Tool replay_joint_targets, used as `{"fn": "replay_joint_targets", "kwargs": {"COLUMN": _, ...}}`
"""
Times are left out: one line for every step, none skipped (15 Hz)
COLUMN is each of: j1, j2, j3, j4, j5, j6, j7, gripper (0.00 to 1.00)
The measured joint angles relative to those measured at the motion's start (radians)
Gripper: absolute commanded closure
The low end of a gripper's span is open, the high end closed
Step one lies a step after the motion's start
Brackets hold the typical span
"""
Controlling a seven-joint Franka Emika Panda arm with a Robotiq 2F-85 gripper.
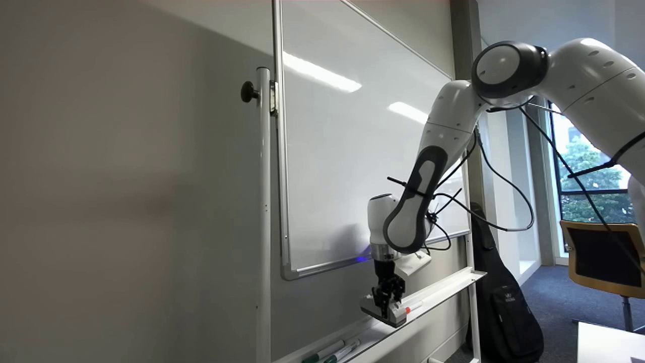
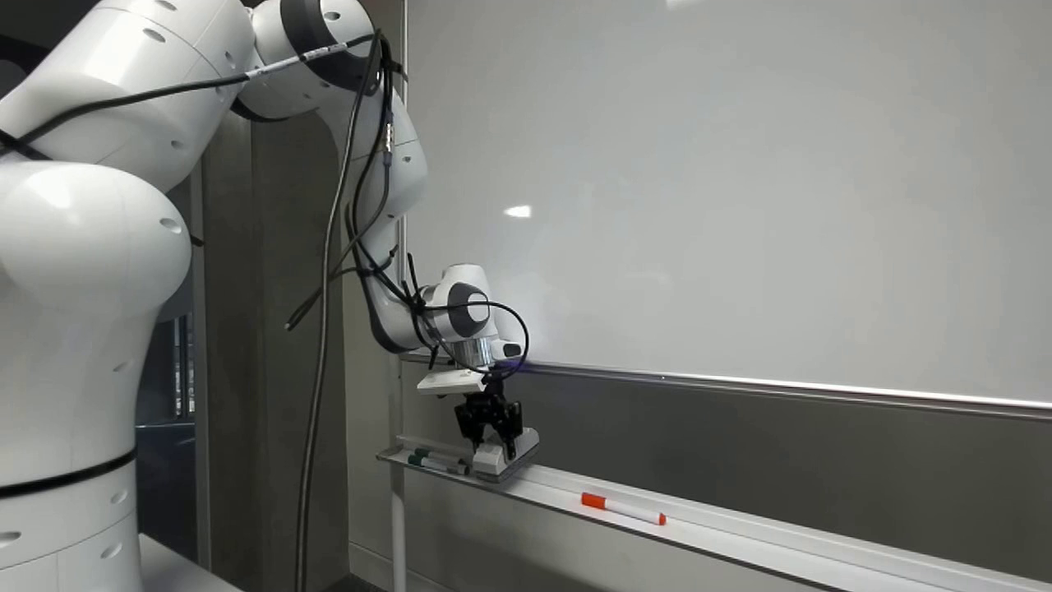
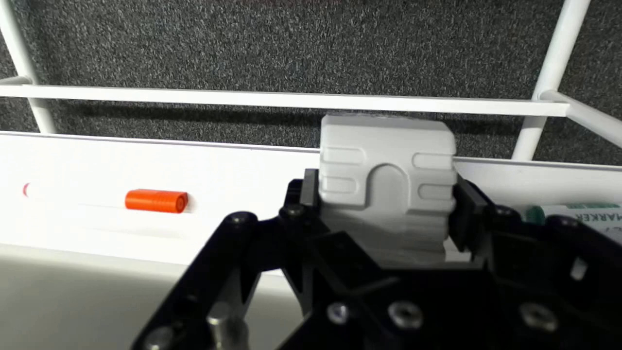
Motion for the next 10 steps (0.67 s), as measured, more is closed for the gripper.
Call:
{"fn": "replay_joint_targets", "kwargs": {"j1": 0.005, "j2": 0.0, "j3": -0.002, "j4": -0.004, "j5": -0.001, "j6": 0.016, "j7": 0.001, "gripper": 0.62}}
{"fn": "replay_joint_targets", "kwargs": {"j1": 0.006, "j2": 0.0, "j3": -0.002, "j4": -0.005, "j5": -0.001, "j6": 0.025, "j7": 0.001, "gripper": 0.62}}
{"fn": "replay_joint_targets", "kwargs": {"j1": 0.007, "j2": 0.0, "j3": -0.002, "j4": -0.006, "j5": -0.001, "j6": 0.028, "j7": 0.001, "gripper": 0.62}}
{"fn": "replay_joint_targets", "kwargs": {"j1": 0.007, "j2": 0.0, "j3": -0.002, "j4": -0.006, "j5": 0.0, "j6": 0.028, "j7": 0.001, "gripper": 0.62}}
{"fn": "replay_joint_targets", "kwargs": {"j1": 0.007, "j2": 0.0, "j3": -0.002, "j4": -0.006, "j5": 0.0, "j6": 0.028, "j7": 0.0, "gripper": 0.62}}
{"fn": "replay_joint_targets", "kwargs": {"j1": 0.007, "j2": 0.0, "j3": -0.002, "j4": -0.006, "j5": 0.0, "j6": 0.028, "j7": 0.0, "gripper": 0.62}}
{"fn": "replay_joint_targets", "kwargs": {"j1": 0.007, "j2": 0.001, "j3": -0.002, "j4": -0.006, "j5": 0.0, "j6": 0.028, "j7": 0.0, "gripper": 0.62}}
{"fn": "replay_joint_targets", "kwargs": {"j1": 0.007, "j2": 0.003, "j3": -0.002, "j4": -0.006, "j5": 0.001, "j6": 0.028, "j7": 0.0, "gripper": 0.62}}
{"fn": "replay_joint_targets", "kwargs": {"j1": 0.007, "j2": 0.006, "j3": -0.002, "j4": -0.006, "j5": 0.002, "j6": 0.028, "j7": 0.0, "gripper": 0.62}}
{"fn": "replay_joint_targets", "kwargs": {"j1": 0.007, "j2": 0.01, "j3": -0.002, "j4": -0.006, "j5": 0.002, "j6": 0.028, "j7": 0.0, "gripper": 0.62}}
